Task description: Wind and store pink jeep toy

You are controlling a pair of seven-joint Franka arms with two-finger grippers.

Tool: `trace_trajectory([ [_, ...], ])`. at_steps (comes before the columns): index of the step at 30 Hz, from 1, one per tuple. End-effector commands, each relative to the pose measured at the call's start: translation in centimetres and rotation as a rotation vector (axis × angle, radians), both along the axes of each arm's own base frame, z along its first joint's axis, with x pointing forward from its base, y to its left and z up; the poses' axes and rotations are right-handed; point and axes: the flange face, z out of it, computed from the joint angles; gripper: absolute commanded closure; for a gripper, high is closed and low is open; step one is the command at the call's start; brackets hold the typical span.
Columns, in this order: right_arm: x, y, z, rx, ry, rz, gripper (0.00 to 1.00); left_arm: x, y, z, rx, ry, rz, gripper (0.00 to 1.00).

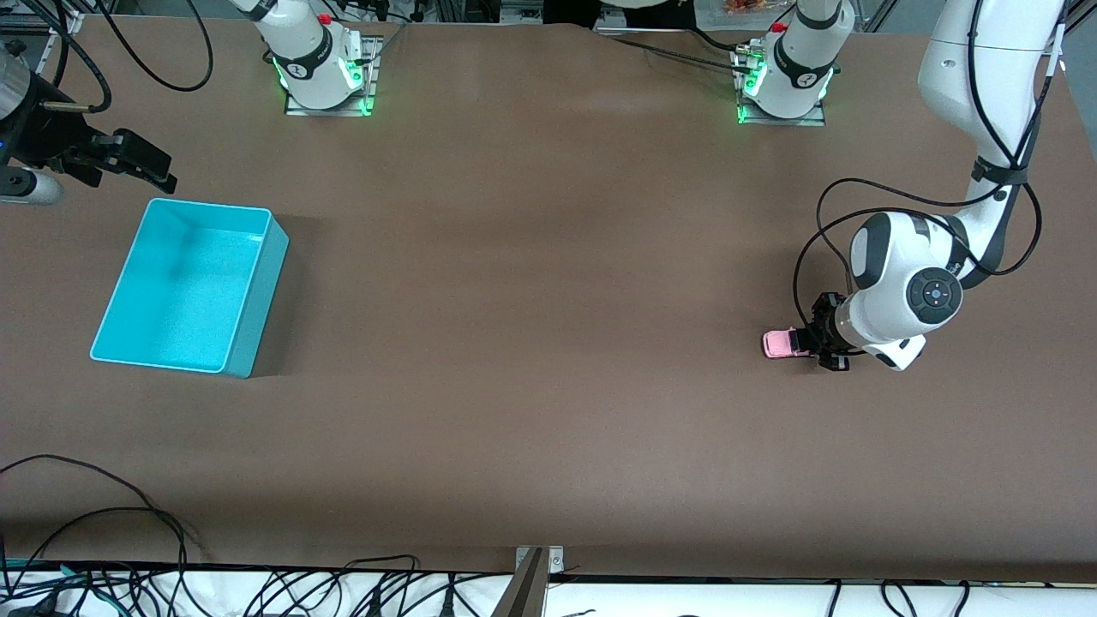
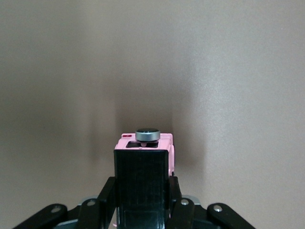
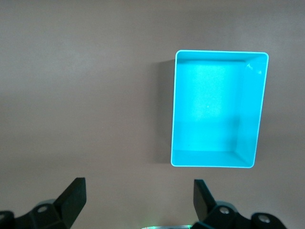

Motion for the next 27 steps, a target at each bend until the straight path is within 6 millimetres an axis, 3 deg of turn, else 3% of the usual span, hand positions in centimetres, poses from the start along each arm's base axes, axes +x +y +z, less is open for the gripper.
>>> trace_trajectory([
  [1,-0.6,0.2,0.5,0.010,0.001,0.001,0.00,-0.1,-1.9,3.4,0.025,-0.015,-0.005,0.90],
  [9,-0.6,0.0,0.5,0.008,0.001,-0.003,0.00,-1.9,-8.1,4.3,0.047,0.017,0.014,0.90],
  [17,-0.6,0.2,0.6,0.008,-0.001,0.001,0.00,-4.9,-12.9,3.5,0.020,0.031,-0.048,0.92],
  [18,-0.6,0.1,0.5,0.008,0.001,-0.001,0.00,-5.8,-14.2,2.9,0.010,0.022,-0.044,0.92],
  [27,-0.5,-0.2,0.6,0.009,-0.001,-0.006,0.00,-7.1,-15.5,1.3,-0.007,-0.021,-0.002,0.92],
])
